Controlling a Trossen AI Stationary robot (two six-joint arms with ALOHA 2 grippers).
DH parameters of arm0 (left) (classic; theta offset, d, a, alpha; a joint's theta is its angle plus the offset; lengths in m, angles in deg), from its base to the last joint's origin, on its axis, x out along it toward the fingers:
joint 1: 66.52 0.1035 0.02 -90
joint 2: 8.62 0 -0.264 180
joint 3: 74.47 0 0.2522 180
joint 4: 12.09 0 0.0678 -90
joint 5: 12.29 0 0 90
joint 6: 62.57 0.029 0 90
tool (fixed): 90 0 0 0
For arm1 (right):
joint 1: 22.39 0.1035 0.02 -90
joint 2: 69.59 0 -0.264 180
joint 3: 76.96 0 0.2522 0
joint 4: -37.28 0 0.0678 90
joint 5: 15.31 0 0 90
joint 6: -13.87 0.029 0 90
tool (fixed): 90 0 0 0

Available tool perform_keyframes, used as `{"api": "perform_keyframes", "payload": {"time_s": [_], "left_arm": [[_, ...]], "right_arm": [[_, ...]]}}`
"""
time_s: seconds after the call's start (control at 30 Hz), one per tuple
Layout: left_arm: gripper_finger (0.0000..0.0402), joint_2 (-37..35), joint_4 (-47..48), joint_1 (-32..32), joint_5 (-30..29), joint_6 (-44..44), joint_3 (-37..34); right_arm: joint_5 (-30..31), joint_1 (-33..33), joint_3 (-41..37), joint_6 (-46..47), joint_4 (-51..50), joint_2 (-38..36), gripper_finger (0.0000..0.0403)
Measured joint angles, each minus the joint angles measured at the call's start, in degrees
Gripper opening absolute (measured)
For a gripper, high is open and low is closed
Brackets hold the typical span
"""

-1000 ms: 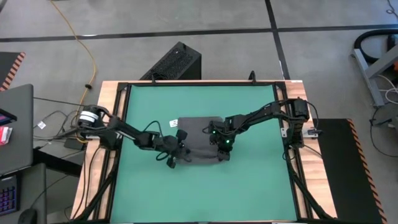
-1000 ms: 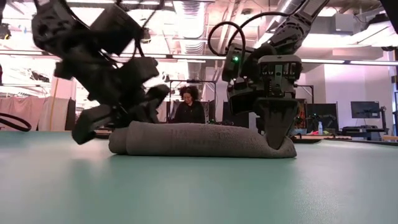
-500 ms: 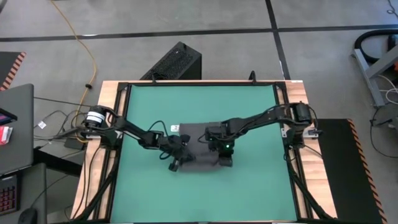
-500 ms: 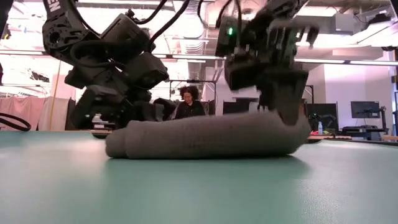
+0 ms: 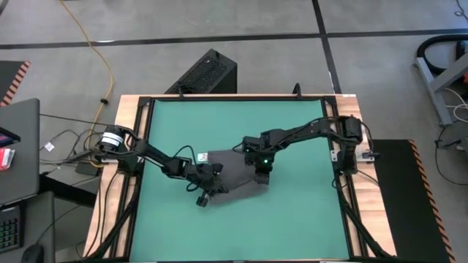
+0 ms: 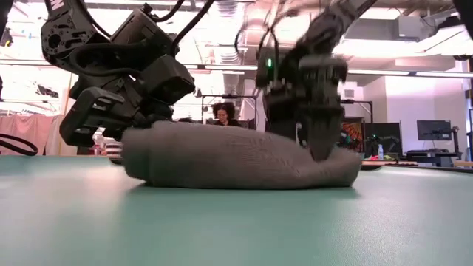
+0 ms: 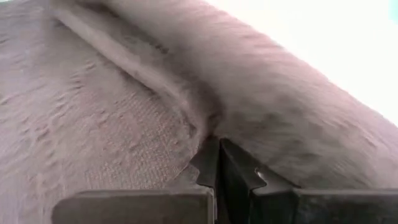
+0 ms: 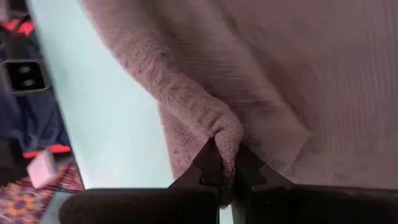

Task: Roll towel
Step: Roll the gray towel

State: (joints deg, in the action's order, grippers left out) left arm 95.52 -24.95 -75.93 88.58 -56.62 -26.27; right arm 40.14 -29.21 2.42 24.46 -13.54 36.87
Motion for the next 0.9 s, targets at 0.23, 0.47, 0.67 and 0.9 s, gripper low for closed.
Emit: {"api": "perform_keyframes", "payload": {"time_s": [0.23, 0.47, 0.67, 0.9], "left_arm": [[0.0000, 0.09, -0.79, -0.05, 2.31, -5.54, -0.08], [0.0000, -4.61, 2.19, -3.26, 5.42, -9.87, -0.37], [0.0000, -17.40, 12.16, -7.67, -9.00, -7.92, -0.44], [0.0000, -26.56, 3.42, -18.76, -29.89, 4.20, -0.27]], "right_arm": [[-0.91, -1.13, -1.22, -0.90, 0.59, 4.38, 0.0023], [-1.98, -1.55, -1.24, -1.17, 2.67, 5.90, 0.0023], [-0.67, -1.01, -1.35, -1.14, 4.73, 5.98, 0.0023], [-0.31, -0.98, -1.41, -0.94, 5.80, 6.07, 0.0023]]}}
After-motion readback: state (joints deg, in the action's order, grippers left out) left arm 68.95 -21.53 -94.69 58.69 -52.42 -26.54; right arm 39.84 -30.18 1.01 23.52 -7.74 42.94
